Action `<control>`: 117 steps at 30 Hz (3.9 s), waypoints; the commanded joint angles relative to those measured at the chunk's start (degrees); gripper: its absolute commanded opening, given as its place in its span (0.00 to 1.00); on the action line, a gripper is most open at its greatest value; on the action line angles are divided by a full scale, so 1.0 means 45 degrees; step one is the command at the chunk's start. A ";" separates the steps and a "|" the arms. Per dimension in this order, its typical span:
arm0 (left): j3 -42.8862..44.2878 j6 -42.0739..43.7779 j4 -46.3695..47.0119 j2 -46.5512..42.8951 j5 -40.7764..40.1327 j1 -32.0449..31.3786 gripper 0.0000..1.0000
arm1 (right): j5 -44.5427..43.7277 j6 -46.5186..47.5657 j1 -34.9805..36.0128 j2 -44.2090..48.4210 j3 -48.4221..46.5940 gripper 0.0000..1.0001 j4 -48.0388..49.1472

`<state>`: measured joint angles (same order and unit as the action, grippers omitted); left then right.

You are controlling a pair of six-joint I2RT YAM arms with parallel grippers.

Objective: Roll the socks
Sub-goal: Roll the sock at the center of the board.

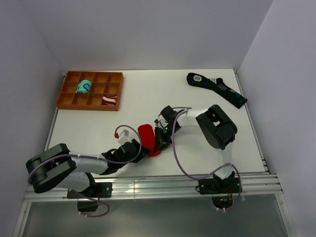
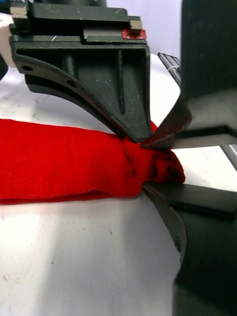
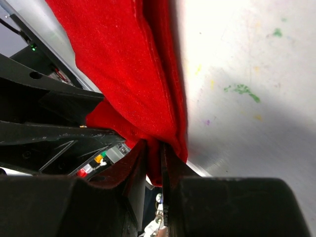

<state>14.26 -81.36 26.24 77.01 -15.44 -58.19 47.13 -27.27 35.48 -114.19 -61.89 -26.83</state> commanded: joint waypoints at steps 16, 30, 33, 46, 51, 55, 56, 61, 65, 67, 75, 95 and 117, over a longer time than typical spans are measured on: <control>0.1067 0.0150 -0.4969 0.1187 0.0209 -0.0115 0.00 | -0.3733 -0.0230 0.0122 0.1349 0.2619 0.25 0.3129; 0.0757 0.1087 -0.5929 0.0778 0.1867 0.0625 0.00 | -0.5045 -0.0211 0.0122 0.3909 0.3947 0.44 0.6795; 0.0387 0.1419 -0.5929 0.0310 0.2239 0.1056 0.00 | -0.5103 -0.0035 0.0122 0.4223 0.4202 0.44 0.7561; 0.0541 0.2884 -0.6669 0.0171 0.4309 0.2756 0.00 | -0.4889 0.0903 0.0512 0.7033 0.6501 0.44 1.1173; 0.0561 0.3061 -0.6710 0.0677 0.5245 0.3068 0.00 | -0.5005 0.1019 0.1371 0.8226 0.7775 0.47 1.3360; 0.0677 0.3372 -0.6709 0.1108 0.6047 0.3361 0.00 | -0.5980 0.1273 0.2522 0.8189 0.8089 0.47 1.3989; 0.0736 0.3470 -0.6865 0.1186 0.6145 0.3420 0.00 | -0.6233 0.1409 0.2757 0.8208 0.8089 0.47 1.3989; 0.1302 0.4406 -0.7665 0.1694 0.6789 0.3966 0.00 | -0.7329 0.1235 0.3794 0.8091 0.8653 0.47 1.5101; 0.1596 0.5247 -0.8700 0.1870 0.6713 0.4745 0.00 | -0.7895 0.1254 0.4203 0.7974 0.9045 0.47 1.5591; 0.1713 0.5733 -0.9227 0.1832 0.6655 0.5079 0.00 | -0.8033 0.1274 0.4418 0.7876 0.9259 0.47 1.5883; 0.2181 0.6049 -1.0088 0.2280 0.6324 0.5569 0.00 | -0.8793 0.1801 0.5005 0.7447 0.9359 0.47 1.6352; 0.3374 0.6245 -1.1182 0.2671 0.6049 0.5608 0.00 | -1.0181 0.1704 0.5981 0.5865 0.9983 0.46 1.7758; 0.3667 0.5874 -1.0987 0.2730 0.6634 0.5764 0.00 | -1.1821 0.1255 0.7055 0.4342 1.0276 0.45 1.8091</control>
<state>34.00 -57.84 -12.14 86.06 24.64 -32.71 -4.10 -20.91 65.87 -92.51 -16.49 55.68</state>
